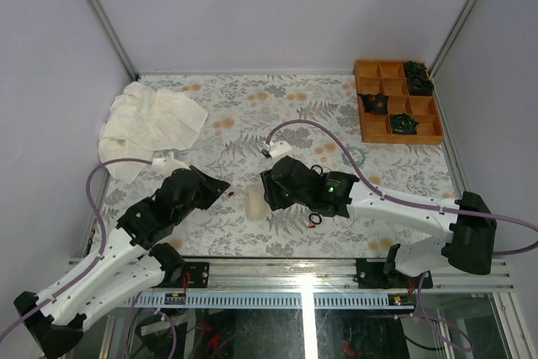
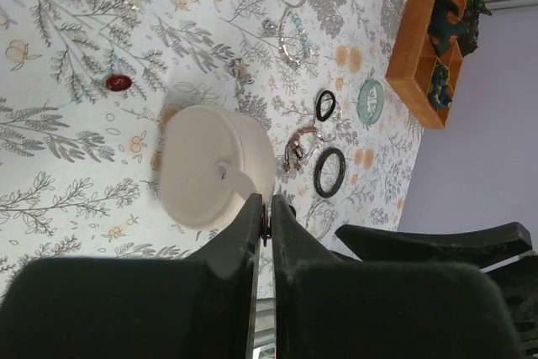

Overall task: Organize the mixed jewelry
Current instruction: Open the jewelry box at the center of the board.

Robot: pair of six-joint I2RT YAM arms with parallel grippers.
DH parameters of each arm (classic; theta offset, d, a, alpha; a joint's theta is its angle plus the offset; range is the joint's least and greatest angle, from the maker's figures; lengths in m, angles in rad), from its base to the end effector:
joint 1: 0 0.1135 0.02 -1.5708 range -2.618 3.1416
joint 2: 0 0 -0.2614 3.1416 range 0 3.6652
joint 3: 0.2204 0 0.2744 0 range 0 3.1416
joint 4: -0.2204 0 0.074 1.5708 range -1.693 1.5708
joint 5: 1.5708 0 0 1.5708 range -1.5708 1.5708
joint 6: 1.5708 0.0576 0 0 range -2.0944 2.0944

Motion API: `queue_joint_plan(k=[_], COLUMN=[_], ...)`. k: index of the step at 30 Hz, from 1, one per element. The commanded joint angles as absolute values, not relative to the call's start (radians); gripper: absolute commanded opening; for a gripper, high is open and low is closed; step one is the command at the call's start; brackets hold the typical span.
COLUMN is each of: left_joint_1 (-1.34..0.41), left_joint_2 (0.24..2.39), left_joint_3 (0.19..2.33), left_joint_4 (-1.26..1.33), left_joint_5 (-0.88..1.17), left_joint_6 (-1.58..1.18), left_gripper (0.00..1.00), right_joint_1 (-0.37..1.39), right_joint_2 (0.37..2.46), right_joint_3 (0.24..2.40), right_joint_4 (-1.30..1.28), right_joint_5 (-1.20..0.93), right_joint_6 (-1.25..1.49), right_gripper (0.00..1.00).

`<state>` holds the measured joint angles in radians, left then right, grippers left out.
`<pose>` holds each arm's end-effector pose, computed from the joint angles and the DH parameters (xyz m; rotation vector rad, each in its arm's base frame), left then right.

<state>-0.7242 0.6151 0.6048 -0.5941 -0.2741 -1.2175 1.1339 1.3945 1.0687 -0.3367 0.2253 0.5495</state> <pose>0.1462 -0.1085 0.2480 -0.7109 2.1533 -0.8033 0.1596 0.3114 0.2619 -0.5398 2.2348 0.6628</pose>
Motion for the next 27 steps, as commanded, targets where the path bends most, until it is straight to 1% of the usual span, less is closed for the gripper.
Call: queue_joint_plan(k=[1, 5, 11, 14, 20, 27], left_joint_1=[-0.729, -0.728, -0.727, -0.728, -0.727, -0.728], left_joint_2=[0.687, 0.721, 0.701, 0.685, 0.640, 0.588], left_joint_3=[0.706, 0.722, 0.659, 0.646, 0.636, 0.638], left_joint_4=[-0.594, -0.561, -0.546, -0.551, -0.587, -0.645], left_joint_5=[-0.279, -0.257, -0.226, -0.229, -0.243, -0.271], left_joint_6=[-1.138, -1.123, -1.141, -1.146, -1.158, -1.160], left_gripper=[0.00, 0.00, 0.00, 0.00, 0.00, 0.00], right_joint_1=[1.128, 1.128, 1.128, 1.128, 1.128, 1.127], right_joint_2=[1.334, 1.307, 1.315, 1.352, 1.472, 1.601], right_joint_3=[1.080, 1.052, 1.001, 1.006, 1.075, 1.166], right_joint_4=[-0.355, -0.355, -0.300, -0.256, -0.188, -0.164], right_joint_5=[0.256, 0.254, 0.218, 0.200, 0.147, 0.135], right_joint_6=[0.545, 0.555, 0.567, 0.567, 0.584, 0.629], right_gripper=[0.45, 0.47, 0.50, 0.53, 0.65, 0.65])
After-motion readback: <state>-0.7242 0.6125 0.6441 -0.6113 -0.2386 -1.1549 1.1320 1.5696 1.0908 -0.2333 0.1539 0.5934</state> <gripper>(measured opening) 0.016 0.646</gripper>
